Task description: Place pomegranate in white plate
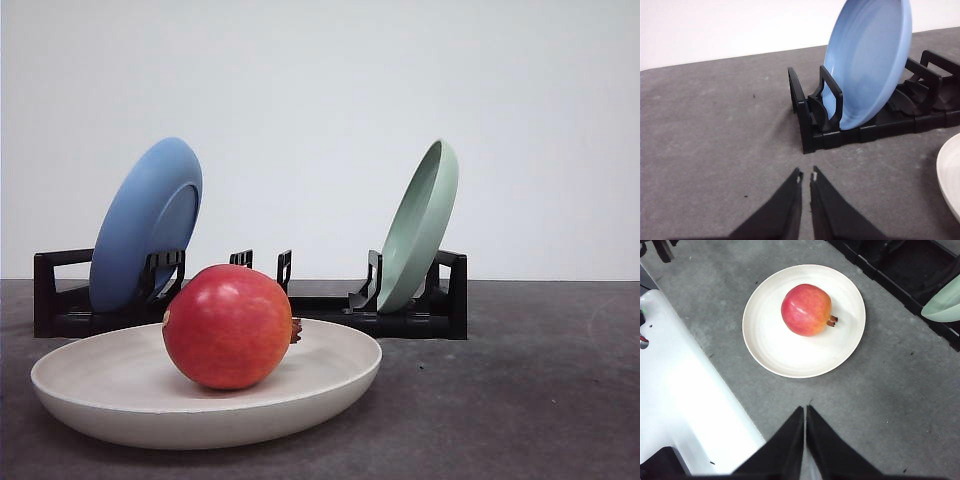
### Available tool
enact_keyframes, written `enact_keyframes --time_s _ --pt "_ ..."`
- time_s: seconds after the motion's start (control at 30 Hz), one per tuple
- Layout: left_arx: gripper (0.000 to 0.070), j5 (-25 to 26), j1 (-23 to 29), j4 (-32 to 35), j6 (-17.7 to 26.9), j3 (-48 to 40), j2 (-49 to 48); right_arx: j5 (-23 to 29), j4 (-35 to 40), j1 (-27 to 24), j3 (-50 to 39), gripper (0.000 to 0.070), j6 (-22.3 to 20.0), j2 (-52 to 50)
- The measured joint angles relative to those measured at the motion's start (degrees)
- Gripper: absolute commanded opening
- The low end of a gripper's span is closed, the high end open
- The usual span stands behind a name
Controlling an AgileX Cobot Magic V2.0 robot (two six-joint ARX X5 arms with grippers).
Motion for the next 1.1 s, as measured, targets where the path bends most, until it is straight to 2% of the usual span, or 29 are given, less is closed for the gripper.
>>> enact_keyframes --time_s 1.1 --pt "0.0011 0.0 0.0 0.8 0.0 -0.3 0.0 0.0 0.0 0.0 0.0 0.0000 0.0 0.0"
